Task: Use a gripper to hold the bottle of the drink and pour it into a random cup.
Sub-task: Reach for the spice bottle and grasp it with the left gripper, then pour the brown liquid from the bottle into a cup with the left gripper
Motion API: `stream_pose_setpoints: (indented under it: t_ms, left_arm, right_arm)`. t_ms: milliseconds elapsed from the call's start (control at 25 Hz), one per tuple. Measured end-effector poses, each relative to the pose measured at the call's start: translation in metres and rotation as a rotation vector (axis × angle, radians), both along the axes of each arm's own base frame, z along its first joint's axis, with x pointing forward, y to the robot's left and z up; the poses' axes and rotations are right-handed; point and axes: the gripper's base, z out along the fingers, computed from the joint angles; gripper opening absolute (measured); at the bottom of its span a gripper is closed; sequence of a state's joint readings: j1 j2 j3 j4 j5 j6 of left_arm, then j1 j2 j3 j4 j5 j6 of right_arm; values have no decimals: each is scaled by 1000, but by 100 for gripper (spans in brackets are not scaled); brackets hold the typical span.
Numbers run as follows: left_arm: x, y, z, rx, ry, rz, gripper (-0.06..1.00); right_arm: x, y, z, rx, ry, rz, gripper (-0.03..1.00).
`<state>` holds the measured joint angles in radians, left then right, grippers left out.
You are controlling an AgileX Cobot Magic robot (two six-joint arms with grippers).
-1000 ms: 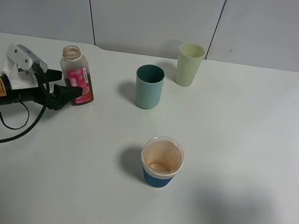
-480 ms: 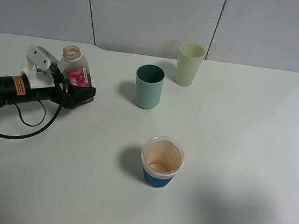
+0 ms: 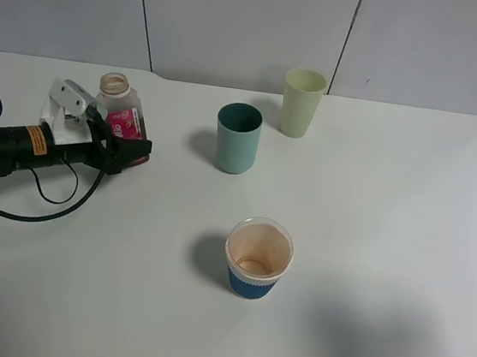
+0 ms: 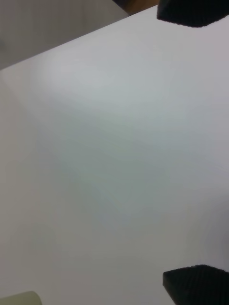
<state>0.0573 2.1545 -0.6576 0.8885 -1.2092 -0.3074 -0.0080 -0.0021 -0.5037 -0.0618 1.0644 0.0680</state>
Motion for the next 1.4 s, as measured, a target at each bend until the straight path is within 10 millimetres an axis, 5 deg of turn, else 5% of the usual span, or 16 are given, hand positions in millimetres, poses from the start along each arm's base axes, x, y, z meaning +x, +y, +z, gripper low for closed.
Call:
stream_pose_setpoints:
  t_ms: [240,760,1400]
  left_arm:
    - [1,0,1,-4,-7,7,37]
    - [0,-1,5,20,-19,-28,36]
    - [-4,-2,79,280,-4,55,36]
  right_arm:
    - [0,0,0,0,0,0,100]
    - [0,0,0,0,0,0,100]
    - [0,0,0,0,0,0,100]
